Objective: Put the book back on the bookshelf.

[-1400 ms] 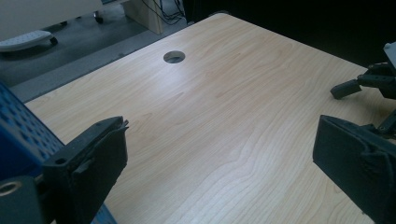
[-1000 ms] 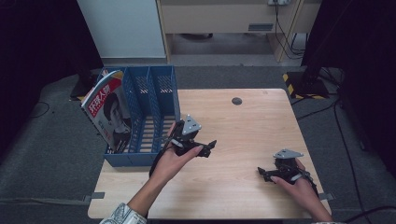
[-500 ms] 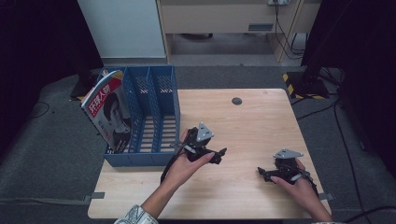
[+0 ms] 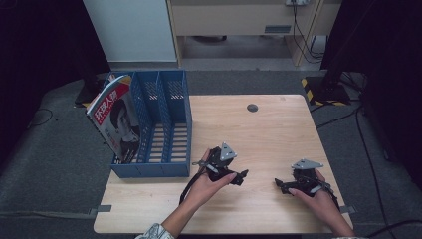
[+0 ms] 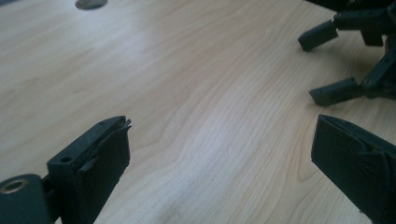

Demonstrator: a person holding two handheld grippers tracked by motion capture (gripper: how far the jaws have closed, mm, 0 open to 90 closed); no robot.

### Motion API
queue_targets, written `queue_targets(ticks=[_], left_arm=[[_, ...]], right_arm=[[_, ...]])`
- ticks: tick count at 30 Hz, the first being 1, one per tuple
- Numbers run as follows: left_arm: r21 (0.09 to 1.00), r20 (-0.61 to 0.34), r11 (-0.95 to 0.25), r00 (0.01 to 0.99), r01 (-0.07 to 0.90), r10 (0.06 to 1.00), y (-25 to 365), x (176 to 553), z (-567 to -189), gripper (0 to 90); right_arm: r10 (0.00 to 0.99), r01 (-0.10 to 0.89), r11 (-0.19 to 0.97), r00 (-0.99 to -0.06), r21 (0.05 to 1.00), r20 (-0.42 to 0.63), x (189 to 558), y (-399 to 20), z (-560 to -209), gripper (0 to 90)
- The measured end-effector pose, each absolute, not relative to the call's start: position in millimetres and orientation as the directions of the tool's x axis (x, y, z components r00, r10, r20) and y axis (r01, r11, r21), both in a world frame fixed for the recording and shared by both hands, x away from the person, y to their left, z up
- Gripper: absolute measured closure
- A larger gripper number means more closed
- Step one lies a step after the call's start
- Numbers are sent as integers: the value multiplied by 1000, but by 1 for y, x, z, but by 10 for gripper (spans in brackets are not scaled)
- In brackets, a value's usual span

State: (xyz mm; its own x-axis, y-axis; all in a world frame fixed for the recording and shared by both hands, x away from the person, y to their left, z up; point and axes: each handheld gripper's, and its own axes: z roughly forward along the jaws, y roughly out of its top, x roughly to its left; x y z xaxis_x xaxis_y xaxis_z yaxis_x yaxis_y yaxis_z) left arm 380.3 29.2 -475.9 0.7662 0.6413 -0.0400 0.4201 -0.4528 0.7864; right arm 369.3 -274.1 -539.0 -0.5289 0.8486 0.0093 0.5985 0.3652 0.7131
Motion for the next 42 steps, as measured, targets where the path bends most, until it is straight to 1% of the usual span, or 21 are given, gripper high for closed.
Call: queue_targets(ticks=[9, 15, 21, 26, 31, 34, 42], left_arm=[[770, -43, -464, 761, 438, 647, 25, 380, -489, 43], [744, -39, -485, 755, 459, 655, 24, 383, -501, 43], [715, -35, -486, 720, 502, 693, 30, 392, -514, 47], [714, -34, -468, 693, 521, 720, 36, 398, -522, 47], [690, -24, -478, 677, 543, 736, 39, 402, -534, 46], [707, -9, -480, 685, 520, 729, 41, 402, -538, 31], [706, -8, -479, 682, 522, 731, 41, 402, -538, 24]], right_arm=[[849, 599, 364, -528, 713, 10, 369, -274, -539, 45], [850, 600, 363, -527, 713, 11, 369, -274, -539, 45], [849, 598, 365, -528, 714, 8, 369, -274, -539, 45], [849, 598, 364, -528, 714, 9, 369, -274, -539, 45], [849, 598, 364, -528, 714, 8, 369, -274, -539, 45], [850, 598, 364, -527, 714, 8, 369, -274, -539, 45], [852, 603, 362, -524, 711, 11, 368, -274, -539, 45]])
